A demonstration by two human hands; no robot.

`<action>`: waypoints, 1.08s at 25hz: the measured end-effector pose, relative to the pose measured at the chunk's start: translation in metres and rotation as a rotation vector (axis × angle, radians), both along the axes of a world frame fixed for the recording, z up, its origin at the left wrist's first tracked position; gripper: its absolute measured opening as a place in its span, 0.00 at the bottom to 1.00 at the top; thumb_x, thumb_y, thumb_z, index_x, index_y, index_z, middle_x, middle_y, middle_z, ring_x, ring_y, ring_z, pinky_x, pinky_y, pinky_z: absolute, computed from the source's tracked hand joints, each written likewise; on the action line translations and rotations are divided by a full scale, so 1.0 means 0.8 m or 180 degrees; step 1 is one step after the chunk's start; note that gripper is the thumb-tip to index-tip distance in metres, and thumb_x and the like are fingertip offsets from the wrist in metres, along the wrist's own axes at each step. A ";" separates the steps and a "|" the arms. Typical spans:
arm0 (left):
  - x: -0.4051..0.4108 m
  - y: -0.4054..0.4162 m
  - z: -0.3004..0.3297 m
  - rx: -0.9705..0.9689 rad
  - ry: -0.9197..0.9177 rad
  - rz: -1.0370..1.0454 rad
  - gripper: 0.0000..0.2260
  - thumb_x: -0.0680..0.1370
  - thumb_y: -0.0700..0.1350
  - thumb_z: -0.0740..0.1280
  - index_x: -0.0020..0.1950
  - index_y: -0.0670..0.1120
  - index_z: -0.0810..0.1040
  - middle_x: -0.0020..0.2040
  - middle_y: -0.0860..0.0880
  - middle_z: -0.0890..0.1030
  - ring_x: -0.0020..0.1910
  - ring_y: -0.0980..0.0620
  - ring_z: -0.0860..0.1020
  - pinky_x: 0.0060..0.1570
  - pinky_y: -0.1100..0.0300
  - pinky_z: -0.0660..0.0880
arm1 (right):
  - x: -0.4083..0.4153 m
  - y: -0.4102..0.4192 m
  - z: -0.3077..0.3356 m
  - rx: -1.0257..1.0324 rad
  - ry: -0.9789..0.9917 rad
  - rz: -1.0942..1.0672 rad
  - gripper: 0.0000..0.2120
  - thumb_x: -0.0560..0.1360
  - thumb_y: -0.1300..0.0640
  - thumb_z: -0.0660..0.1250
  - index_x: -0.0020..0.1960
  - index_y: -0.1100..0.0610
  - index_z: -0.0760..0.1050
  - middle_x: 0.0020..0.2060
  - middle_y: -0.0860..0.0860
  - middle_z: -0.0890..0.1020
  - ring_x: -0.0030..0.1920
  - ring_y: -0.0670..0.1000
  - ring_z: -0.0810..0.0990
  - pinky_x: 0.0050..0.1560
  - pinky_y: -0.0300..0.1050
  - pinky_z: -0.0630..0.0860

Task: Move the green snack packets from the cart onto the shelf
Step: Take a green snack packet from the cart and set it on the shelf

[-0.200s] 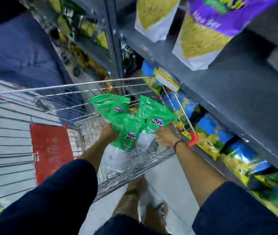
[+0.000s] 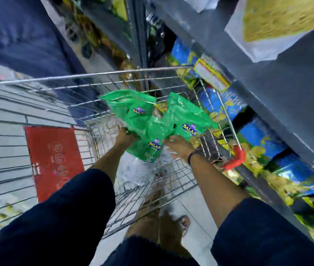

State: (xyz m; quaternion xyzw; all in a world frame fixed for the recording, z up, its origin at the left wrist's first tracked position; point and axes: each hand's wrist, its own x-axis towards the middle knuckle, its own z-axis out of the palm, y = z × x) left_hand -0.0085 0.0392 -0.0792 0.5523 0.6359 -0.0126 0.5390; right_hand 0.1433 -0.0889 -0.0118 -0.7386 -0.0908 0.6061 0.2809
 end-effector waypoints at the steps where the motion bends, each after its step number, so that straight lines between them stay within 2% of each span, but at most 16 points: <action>1: -0.011 0.008 -0.024 -0.0014 0.0052 -0.0032 0.22 0.66 0.45 0.69 0.57 0.39 0.69 0.57 0.33 0.78 0.47 0.45 0.77 0.53 0.44 0.77 | -0.006 0.008 -0.002 0.0065 0.0021 -0.0033 0.02 0.75 0.61 0.63 0.46 0.58 0.74 0.47 0.62 0.79 0.52 0.60 0.78 0.58 0.54 0.72; 2: -0.021 0.013 -0.043 -0.0053 0.0025 -0.0073 0.21 0.71 0.42 0.68 0.60 0.38 0.67 0.58 0.34 0.77 0.49 0.45 0.75 0.57 0.43 0.76 | -0.010 0.016 -0.007 0.0082 -0.0025 -0.0072 0.03 0.75 0.61 0.64 0.42 0.56 0.73 0.45 0.58 0.79 0.50 0.57 0.78 0.58 0.52 0.71; 3: -0.025 0.013 -0.038 -0.0074 0.0077 -0.0185 0.18 0.74 0.40 0.66 0.61 0.37 0.67 0.58 0.35 0.77 0.49 0.45 0.74 0.55 0.45 0.76 | -0.013 0.022 -0.010 0.0133 -0.0037 -0.0073 0.03 0.74 0.60 0.65 0.43 0.59 0.73 0.46 0.57 0.80 0.50 0.56 0.78 0.60 0.53 0.72; 5: -0.027 0.003 -0.006 0.0118 0.0279 -0.0406 0.11 0.76 0.38 0.63 0.56 0.34 0.71 0.54 0.31 0.78 0.45 0.47 0.73 0.45 0.53 0.72 | -0.019 0.018 -0.018 0.0071 -0.0184 -0.0029 0.12 0.73 0.58 0.67 0.52 0.64 0.75 0.54 0.61 0.80 0.55 0.59 0.78 0.62 0.58 0.73; 7: -0.025 -0.014 0.026 0.0488 0.0302 -0.0647 0.09 0.77 0.38 0.62 0.51 0.32 0.72 0.52 0.28 0.78 0.42 0.46 0.72 0.42 0.56 0.66 | -0.020 0.006 -0.008 0.0112 -0.0205 -0.0130 0.15 0.73 0.58 0.67 0.57 0.64 0.73 0.57 0.62 0.79 0.57 0.61 0.78 0.60 0.61 0.75; 9: -0.022 -0.029 0.064 0.0854 0.0248 -0.0848 0.09 0.77 0.39 0.62 0.52 0.32 0.74 0.51 0.29 0.79 0.45 0.40 0.77 0.42 0.55 0.67 | -0.018 -0.010 0.018 0.0234 -0.0226 -0.0347 0.16 0.73 0.58 0.66 0.58 0.64 0.72 0.55 0.59 0.78 0.56 0.61 0.78 0.56 0.60 0.77; 11: -0.016 -0.045 0.112 0.1276 0.0084 -0.1031 0.09 0.77 0.39 0.63 0.50 0.32 0.75 0.47 0.29 0.80 0.46 0.35 0.79 0.40 0.54 0.68 | -0.010 -0.030 0.060 0.0538 -0.0377 -0.0458 0.16 0.74 0.59 0.65 0.59 0.64 0.71 0.52 0.58 0.77 0.53 0.59 0.78 0.53 0.59 0.79; 13: -0.004 -0.060 0.167 0.1565 -0.0157 -0.1055 0.08 0.76 0.39 0.63 0.43 0.34 0.73 0.40 0.32 0.78 0.41 0.38 0.78 0.36 0.54 0.67 | -0.003 -0.056 0.110 0.0863 -0.0670 -0.0576 0.17 0.73 0.56 0.66 0.58 0.64 0.71 0.55 0.61 0.78 0.55 0.60 0.78 0.52 0.63 0.78; 15: 0.013 -0.076 0.228 0.1998 -0.0391 -0.1155 0.07 0.76 0.40 0.64 0.40 0.37 0.72 0.38 0.34 0.77 0.40 0.39 0.76 0.35 0.54 0.62 | 0.010 -0.086 0.164 0.1186 -0.1029 -0.0670 0.19 0.71 0.52 0.67 0.56 0.61 0.71 0.55 0.62 0.80 0.52 0.59 0.80 0.49 0.65 0.79; 17: 0.044 -0.104 0.296 0.2441 -0.0907 -0.1308 0.10 0.74 0.43 0.64 0.44 0.35 0.74 0.41 0.32 0.79 0.41 0.41 0.77 0.36 0.54 0.63 | 0.035 -0.128 0.227 0.1697 -0.1266 -0.0992 0.10 0.72 0.55 0.67 0.53 0.53 0.72 0.49 0.52 0.82 0.46 0.50 0.80 0.46 0.58 0.81; 19: 0.090 -0.129 0.355 0.2762 -0.1392 -0.1494 0.11 0.73 0.44 0.62 0.45 0.35 0.75 0.43 0.33 0.80 0.41 0.42 0.76 0.36 0.57 0.62 | 0.068 -0.169 0.291 0.2022 -0.1724 -0.1235 0.06 0.71 0.55 0.67 0.47 0.49 0.73 0.44 0.47 0.82 0.43 0.48 0.80 0.46 0.57 0.81; 20: 0.117 -0.140 0.380 0.2939 -0.1577 -0.1591 0.12 0.73 0.44 0.61 0.45 0.35 0.75 0.42 0.32 0.80 0.42 0.41 0.76 0.36 0.56 0.63 | 0.085 -0.188 0.325 0.2147 -0.1899 -0.1340 0.06 0.71 0.55 0.67 0.47 0.49 0.73 0.44 0.49 0.83 0.43 0.48 0.81 0.44 0.56 0.82; 22: 0.181 -0.167 0.421 0.3157 -0.1853 -0.1773 0.14 0.73 0.46 0.61 0.45 0.33 0.74 0.42 0.31 0.80 0.42 0.39 0.76 0.38 0.50 0.65 | 0.125 -0.228 0.376 0.2383 -0.2022 -0.1618 0.05 0.74 0.60 0.64 0.47 0.51 0.71 0.43 0.50 0.82 0.34 0.43 0.82 0.33 0.45 0.82; 24: 0.246 -0.187 0.451 0.3233 -0.2273 -0.2000 0.16 0.73 0.45 0.61 0.49 0.33 0.75 0.45 0.32 0.80 0.45 0.42 0.76 0.40 0.53 0.66 | 0.167 -0.256 0.415 0.2474 -0.2208 -0.1856 0.06 0.76 0.61 0.61 0.44 0.52 0.68 0.39 0.49 0.77 0.25 0.40 0.78 0.26 0.36 0.78; 27: 0.332 -0.208 0.479 0.2974 -0.2693 -0.2244 0.18 0.72 0.45 0.61 0.55 0.35 0.75 0.52 0.35 0.81 0.52 0.42 0.79 0.51 0.51 0.74 | 0.228 -0.290 0.444 0.2513 -0.2424 -0.2242 0.04 0.75 0.58 0.63 0.49 0.55 0.69 0.42 0.54 0.76 0.24 0.43 0.77 0.27 0.37 0.79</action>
